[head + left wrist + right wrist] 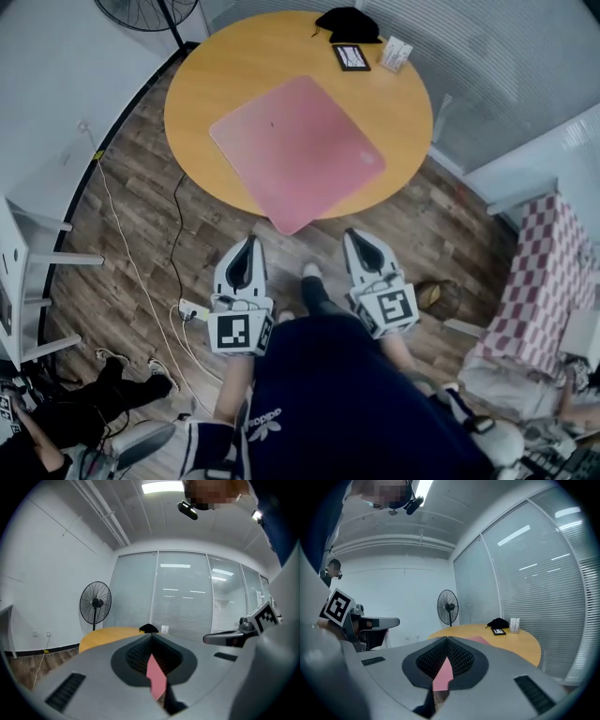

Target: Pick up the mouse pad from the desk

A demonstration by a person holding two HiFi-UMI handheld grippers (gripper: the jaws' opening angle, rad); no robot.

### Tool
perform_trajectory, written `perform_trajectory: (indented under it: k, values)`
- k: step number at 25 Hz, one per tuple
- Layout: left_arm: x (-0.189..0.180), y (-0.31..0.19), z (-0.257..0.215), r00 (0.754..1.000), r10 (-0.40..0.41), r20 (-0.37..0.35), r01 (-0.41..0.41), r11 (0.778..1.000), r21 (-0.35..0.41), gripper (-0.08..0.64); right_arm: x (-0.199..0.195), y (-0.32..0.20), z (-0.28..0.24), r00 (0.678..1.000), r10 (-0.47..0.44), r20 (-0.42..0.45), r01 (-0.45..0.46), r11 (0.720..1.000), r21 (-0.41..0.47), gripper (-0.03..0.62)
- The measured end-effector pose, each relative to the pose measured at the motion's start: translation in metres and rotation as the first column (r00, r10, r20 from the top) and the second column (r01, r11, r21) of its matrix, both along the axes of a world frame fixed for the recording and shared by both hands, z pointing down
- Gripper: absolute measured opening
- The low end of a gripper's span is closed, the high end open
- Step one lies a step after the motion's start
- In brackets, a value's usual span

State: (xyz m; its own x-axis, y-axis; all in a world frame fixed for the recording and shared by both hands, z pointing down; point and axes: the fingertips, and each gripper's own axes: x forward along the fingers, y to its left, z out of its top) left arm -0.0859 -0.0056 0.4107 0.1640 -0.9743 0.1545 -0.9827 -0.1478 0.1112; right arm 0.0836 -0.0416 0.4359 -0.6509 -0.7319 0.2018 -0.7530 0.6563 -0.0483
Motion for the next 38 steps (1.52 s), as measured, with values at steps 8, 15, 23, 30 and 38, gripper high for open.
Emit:
perform_trajectory:
  k: [8, 15, 23, 30, 38]
  values:
    - [0.013, -0.044, -0.002, 0.999, -0.05, 0.006, 0.05, 0.999, 0.014, 0.003, 0.006, -0.051, -0.001, 0.998, -0.056, -0.003, 0.056, 0.998, -0.017, 0.003]
    - [0.018, -0.06, 0.003, 0.996, -0.09, -0.001, 0.09, 0.996, 0.01, 0.003, 0.005, -0.075, -0.001, 0.994, -0.111, 0.024, 0.111, 0.994, 0.001, 0.004]
    - [0.016, -0.072, 0.001, 0.995, -0.099, 0.014, 0.098, 0.995, 0.015, 0.003, 0.009, -0.088, -0.003, 0.994, -0.107, 0.03, 0.107, 0.994, 0.005, 0.005]
    - [0.013, -0.082, 0.0, 0.996, -0.092, 0.014, 0.092, 0.996, 0.012, 0.003, 0.012, -0.093, 0.0, 0.996, -0.088, 0.018, 0.088, 0.996, -0.013, 0.004]
    - [0.003, -0.089, 0.003, 0.997, -0.082, 0.004, 0.082, 0.997, 0.012, 0.003, 0.001, -0.099, -0.002, 0.997, -0.069, 0.021, 0.069, 0.998, -0.009, 0.003]
